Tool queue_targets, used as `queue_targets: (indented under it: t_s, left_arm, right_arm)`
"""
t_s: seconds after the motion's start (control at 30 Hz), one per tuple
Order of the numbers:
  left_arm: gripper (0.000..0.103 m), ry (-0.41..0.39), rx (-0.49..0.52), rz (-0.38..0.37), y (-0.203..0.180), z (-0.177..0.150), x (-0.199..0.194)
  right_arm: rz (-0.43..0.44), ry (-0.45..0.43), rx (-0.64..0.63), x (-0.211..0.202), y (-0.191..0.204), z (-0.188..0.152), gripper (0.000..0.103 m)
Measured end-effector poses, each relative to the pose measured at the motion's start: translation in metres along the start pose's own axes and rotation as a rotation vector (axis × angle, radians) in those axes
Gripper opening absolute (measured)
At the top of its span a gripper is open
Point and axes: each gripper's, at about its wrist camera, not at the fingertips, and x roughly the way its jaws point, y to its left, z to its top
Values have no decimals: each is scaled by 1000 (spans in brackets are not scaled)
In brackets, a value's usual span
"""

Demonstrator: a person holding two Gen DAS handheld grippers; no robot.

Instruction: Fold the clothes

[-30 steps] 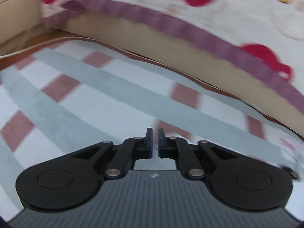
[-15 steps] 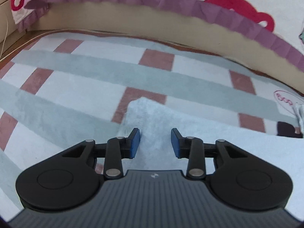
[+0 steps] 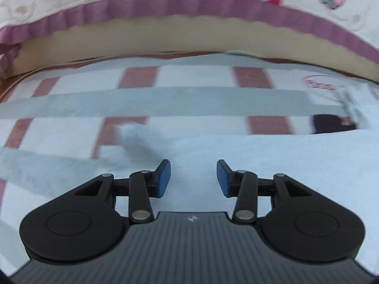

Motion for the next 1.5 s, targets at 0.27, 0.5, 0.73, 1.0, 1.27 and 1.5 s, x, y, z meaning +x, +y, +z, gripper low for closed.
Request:
queue_targets:
  t_s: [0.27, 0.5, 0.73, 1.0, 1.27, 1.5]
  left_arm:
    - [47, 48, 49, -267, -75, 9, 11]
    - [54, 81, 114, -364, -145, 40, 29]
    - [60, 148, 153, -446, -222, 90, 89]
    - [69, 96, 176, -416, -263, 112, 140]
    - [9, 40, 217, -525, -269, 110, 136]
    - [8, 57, 229, -880, -245, 73, 33]
  right_arm:
    - [297, 57, 49, 58, 17, 14, 46]
    - [146, 61, 55, 54, -2, 27, 48]
    - [434, 175, 439, 84, -8, 60, 68]
    - [580, 292, 736, 122, -27, 72, 72]
    - [606, 359, 998, 149, -49, 72, 80]
    - [651, 391, 1054, 157, -51, 73, 82]
